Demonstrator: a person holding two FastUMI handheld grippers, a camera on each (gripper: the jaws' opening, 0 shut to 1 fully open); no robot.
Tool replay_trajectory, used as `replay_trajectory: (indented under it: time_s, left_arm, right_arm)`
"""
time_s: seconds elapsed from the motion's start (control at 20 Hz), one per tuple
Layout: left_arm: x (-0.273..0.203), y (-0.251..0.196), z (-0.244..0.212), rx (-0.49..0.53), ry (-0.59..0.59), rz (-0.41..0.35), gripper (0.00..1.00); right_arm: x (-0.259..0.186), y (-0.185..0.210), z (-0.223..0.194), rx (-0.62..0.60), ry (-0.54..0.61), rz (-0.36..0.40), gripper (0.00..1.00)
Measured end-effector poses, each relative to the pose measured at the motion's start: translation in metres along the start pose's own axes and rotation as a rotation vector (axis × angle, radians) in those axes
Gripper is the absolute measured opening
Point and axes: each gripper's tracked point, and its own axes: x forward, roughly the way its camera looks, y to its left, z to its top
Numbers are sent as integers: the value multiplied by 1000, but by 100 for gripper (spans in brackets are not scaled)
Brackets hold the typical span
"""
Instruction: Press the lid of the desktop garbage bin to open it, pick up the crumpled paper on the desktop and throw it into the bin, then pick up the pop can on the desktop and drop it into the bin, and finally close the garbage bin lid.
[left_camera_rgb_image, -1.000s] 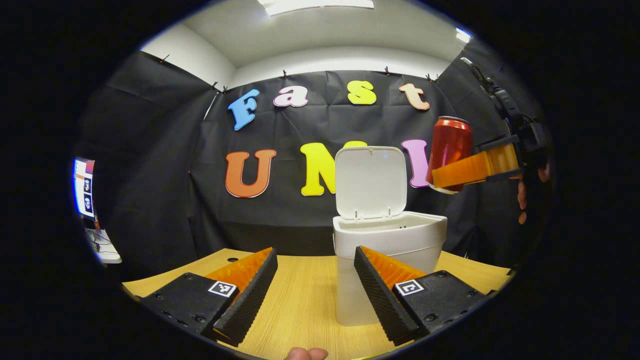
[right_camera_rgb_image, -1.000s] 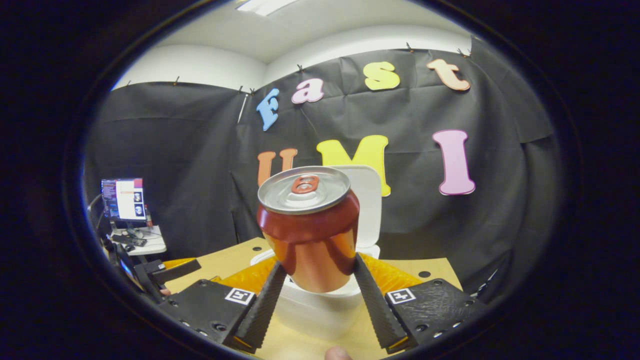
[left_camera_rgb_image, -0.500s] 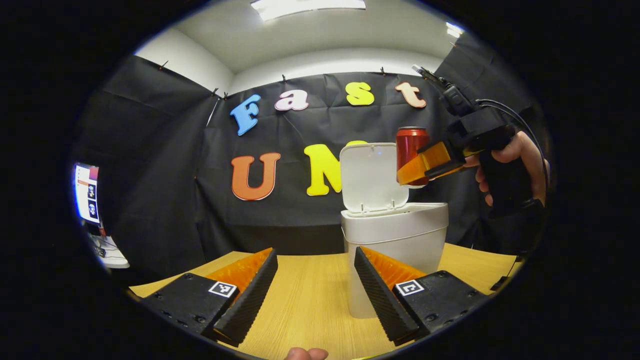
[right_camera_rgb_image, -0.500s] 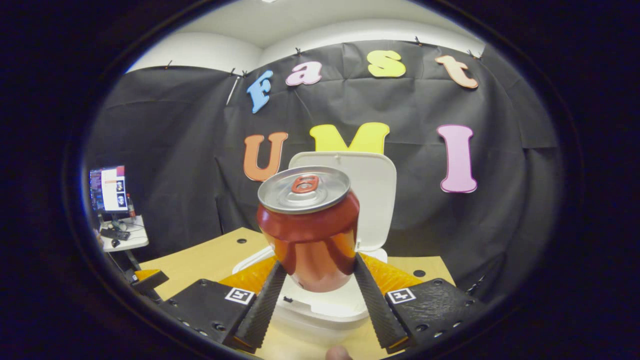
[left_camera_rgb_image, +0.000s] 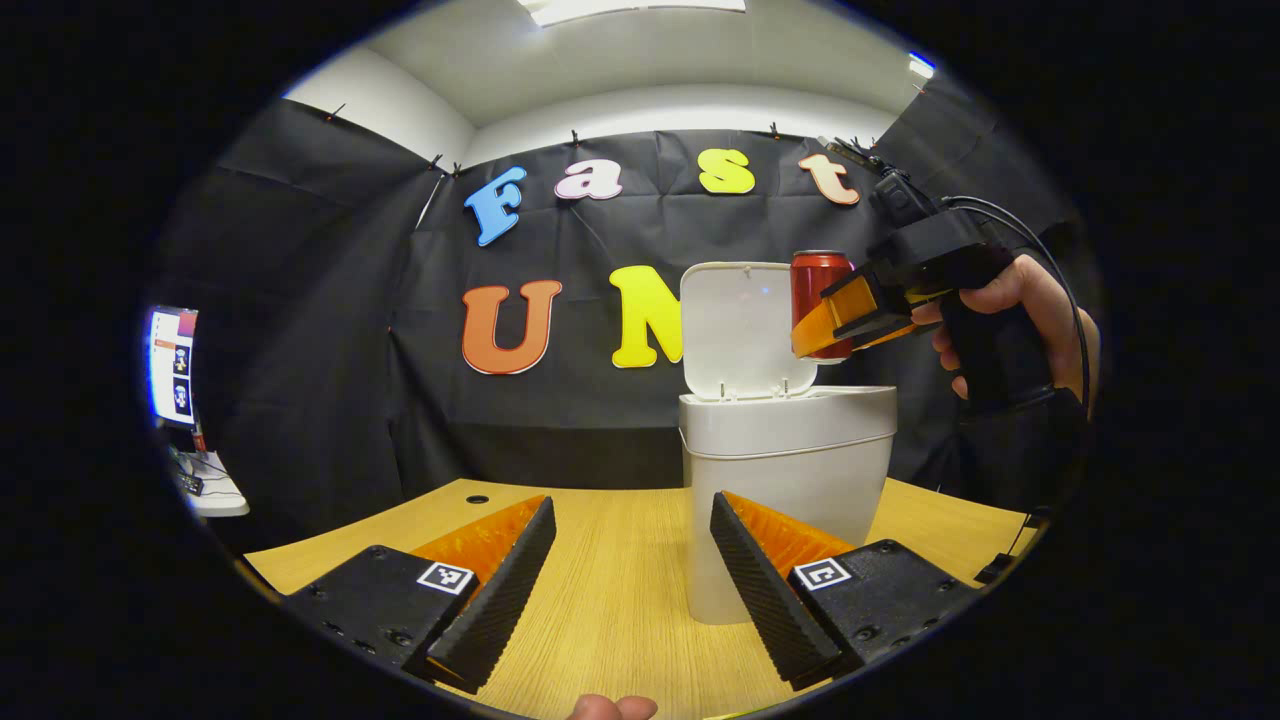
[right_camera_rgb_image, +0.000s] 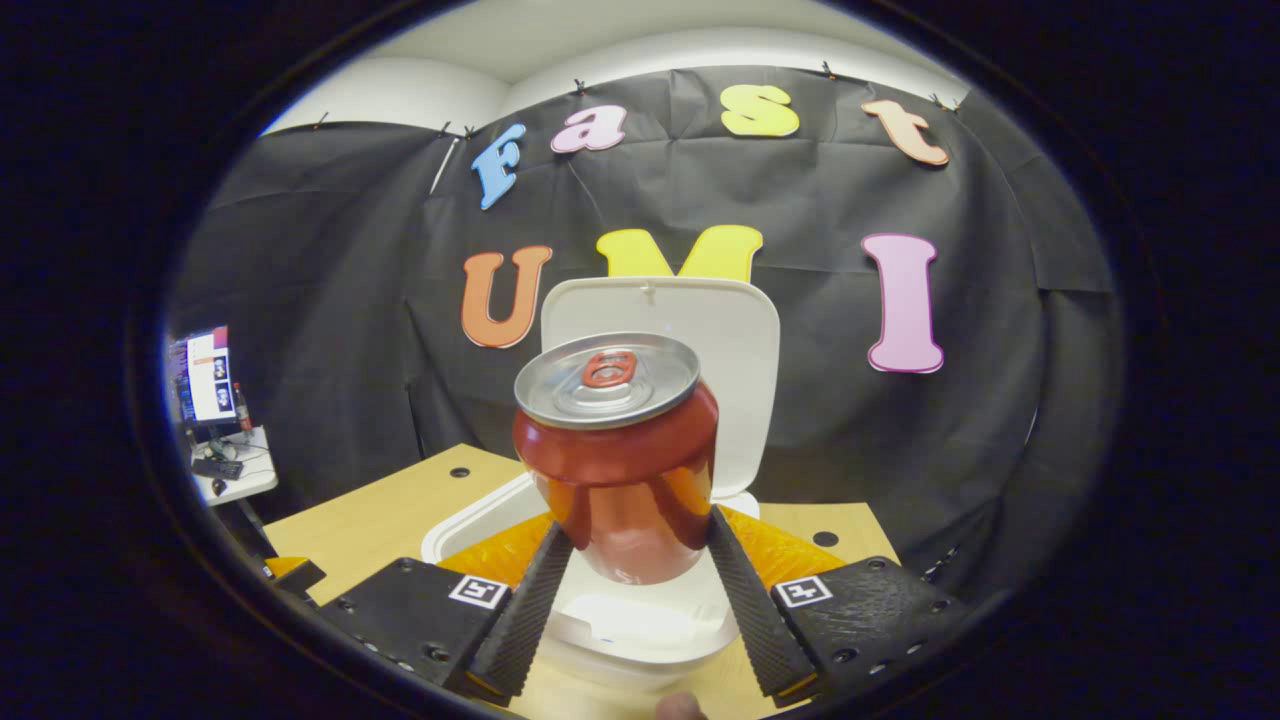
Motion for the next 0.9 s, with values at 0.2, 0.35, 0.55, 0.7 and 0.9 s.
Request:
replay_trajectory:
  time_s: [0.2,0.35,0.55,0.7,0.9]
  left_arm:
    - [-4,-2,2,10,5,1,100]
    - [-10,-4,8,27,-14,-1,100]
    - [-18,-8,1,-1,-10,-29,100]
    - [-22,-10,-12,-51,44,-40,99]
    - [-28,-9,6,-43,5,-49,99]
  right_arm:
    - [10,-4,-4,16,22,-17,88]
    - [7,-3,8,29,-17,-20,90]
    - [-3,3,31,5,-86,-34,91]
    - [-9,10,67,31,-143,-24,93]
    - [-3,10,112,45,-188,-54,93]
